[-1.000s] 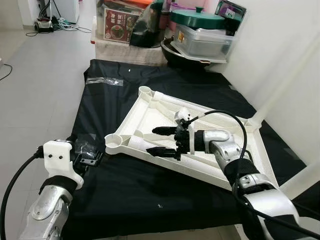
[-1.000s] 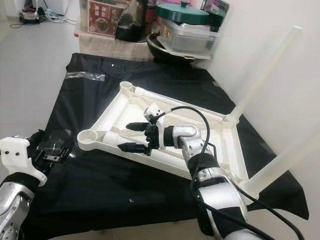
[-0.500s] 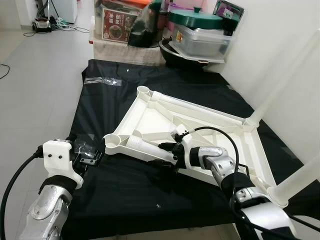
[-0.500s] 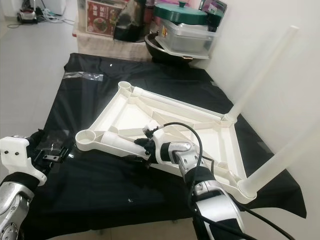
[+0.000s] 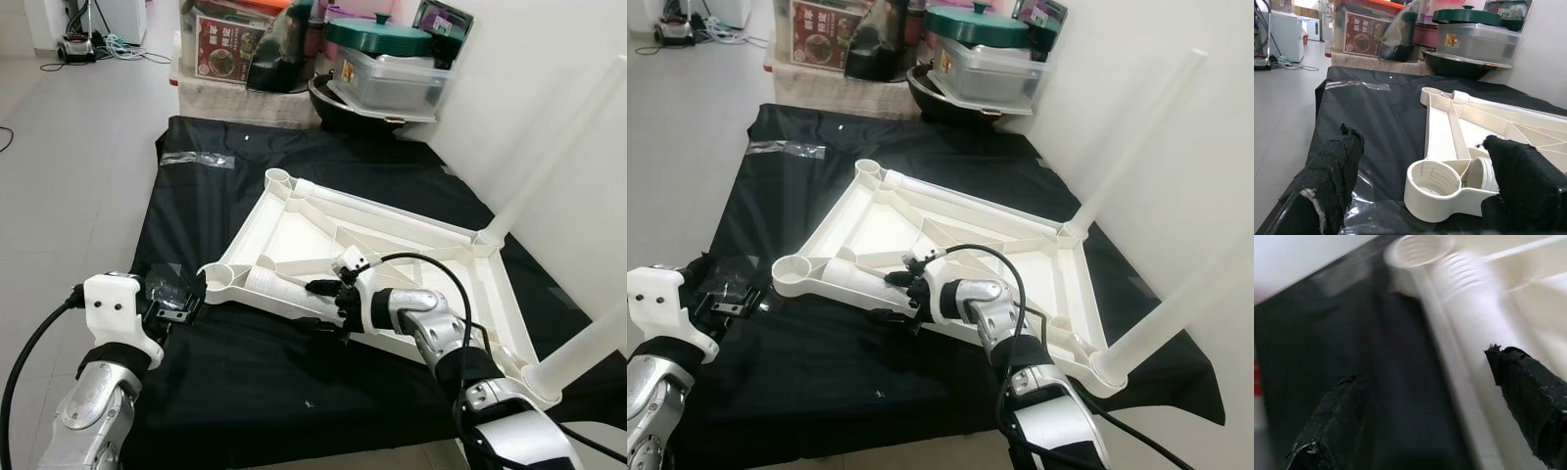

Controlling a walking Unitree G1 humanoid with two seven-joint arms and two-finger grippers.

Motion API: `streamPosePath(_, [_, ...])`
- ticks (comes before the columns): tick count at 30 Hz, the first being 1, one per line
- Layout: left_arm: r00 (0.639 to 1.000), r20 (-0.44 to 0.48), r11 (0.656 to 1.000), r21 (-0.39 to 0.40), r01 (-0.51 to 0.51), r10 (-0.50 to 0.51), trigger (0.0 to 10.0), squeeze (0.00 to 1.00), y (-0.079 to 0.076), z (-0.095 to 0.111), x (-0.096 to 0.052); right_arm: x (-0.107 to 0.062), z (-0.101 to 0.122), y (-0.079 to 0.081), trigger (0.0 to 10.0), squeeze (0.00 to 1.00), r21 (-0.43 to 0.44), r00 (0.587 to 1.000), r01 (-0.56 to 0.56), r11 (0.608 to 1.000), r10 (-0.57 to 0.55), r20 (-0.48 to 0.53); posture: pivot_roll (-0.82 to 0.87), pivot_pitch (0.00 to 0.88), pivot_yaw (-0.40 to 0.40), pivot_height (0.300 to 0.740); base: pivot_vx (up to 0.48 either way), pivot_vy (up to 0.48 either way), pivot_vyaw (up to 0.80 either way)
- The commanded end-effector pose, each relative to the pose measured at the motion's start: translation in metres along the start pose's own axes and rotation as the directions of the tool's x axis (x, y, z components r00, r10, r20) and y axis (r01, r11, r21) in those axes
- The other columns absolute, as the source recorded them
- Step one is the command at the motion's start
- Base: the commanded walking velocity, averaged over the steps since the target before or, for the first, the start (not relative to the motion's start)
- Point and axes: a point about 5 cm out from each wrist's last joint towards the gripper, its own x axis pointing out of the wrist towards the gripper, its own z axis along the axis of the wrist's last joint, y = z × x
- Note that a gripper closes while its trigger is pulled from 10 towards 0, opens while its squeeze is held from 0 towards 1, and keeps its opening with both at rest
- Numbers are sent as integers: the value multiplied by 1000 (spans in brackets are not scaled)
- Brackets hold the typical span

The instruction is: Building children table

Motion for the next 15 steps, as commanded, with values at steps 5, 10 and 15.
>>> streamPosePath(5, [1000,-12,1000,-7,7,-7,10000,0,-1,-3,0,-7,4,9,10000,0,-4,994,-99,995,99,52,157,0,-205,740,0,0,0])
streamPosePath(10, [1000,-12,1000,-7,8,-8,10000,0,-1,-3,1,-6,-15,2,10000,0,27,995,-17,999,19,-93,157,0,-205,740,0,0,0])
streamPosePath(15, [1000,-14,1000,-8,9,-9,10000,0,-2,-4,1,-4,-25,-11,10000,0,78,973,149,986,-132,-191,167,0,-210,740,0,0,0])
